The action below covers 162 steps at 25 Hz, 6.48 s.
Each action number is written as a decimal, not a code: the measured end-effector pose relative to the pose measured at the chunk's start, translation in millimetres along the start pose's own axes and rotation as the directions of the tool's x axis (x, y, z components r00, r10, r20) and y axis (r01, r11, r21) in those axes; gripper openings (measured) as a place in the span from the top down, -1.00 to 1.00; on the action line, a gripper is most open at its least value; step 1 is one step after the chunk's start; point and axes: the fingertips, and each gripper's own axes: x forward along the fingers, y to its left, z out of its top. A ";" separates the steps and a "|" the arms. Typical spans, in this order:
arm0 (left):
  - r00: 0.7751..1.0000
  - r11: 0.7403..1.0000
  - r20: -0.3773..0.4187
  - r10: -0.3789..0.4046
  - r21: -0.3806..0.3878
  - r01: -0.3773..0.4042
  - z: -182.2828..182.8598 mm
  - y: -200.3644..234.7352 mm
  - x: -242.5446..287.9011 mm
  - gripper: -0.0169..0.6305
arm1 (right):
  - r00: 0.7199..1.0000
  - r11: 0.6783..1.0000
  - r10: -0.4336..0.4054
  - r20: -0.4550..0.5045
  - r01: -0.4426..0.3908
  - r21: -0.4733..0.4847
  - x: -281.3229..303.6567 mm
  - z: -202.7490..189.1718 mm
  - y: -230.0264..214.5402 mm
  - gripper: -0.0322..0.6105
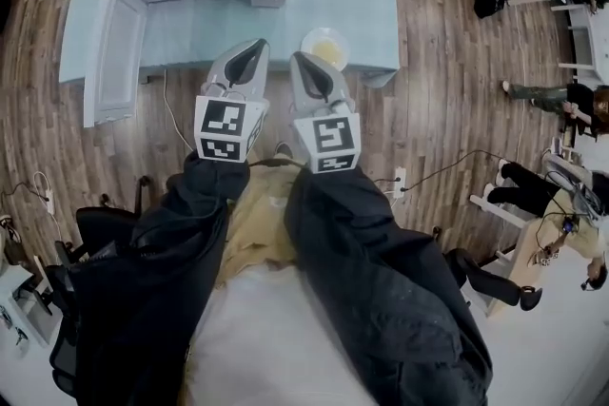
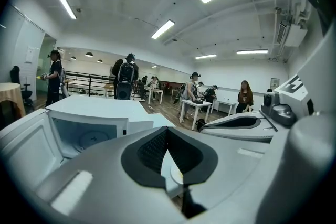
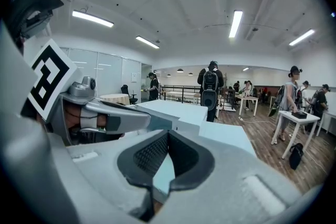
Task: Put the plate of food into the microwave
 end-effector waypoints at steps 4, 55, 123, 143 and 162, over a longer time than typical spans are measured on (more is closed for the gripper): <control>1.000 1.000 -0.016 -0.014 -0.018 0.014 0.2 30.9 5.5 0.96 | 1.000 1.000 -0.013 -0.022 0.013 0.004 27.7 4.3 7.1 0.90; 0.784 0.983 -0.619 -0.049 -0.170 -0.073 -252.8 -30.4 111.6 0.96 | 0.889 0.786 0.047 -0.456 0.249 0.566 30.0 -306.8 -155.5 0.72; 0.823 0.859 -0.531 0.203 -0.306 -0.410 -237.3 203.0 -19.6 0.96 | 0.898 0.181 0.437 0.043 -0.134 0.974 238.8 -191.9 57.4 0.87; 0.795 0.820 -0.567 0.214 -0.338 -0.462 -263.3 231.3 -55.5 0.96 | 0.970 0.162 0.224 0.098 -0.136 0.977 371.3 -155.3 56.3 0.87; 0.795 0.811 -0.560 0.232 -0.340 -0.476 -263.8 234.6 -66.4 0.95 | 0.961 0.170 0.260 0.096 -0.143 0.975 373.6 -151.2 63.8 0.50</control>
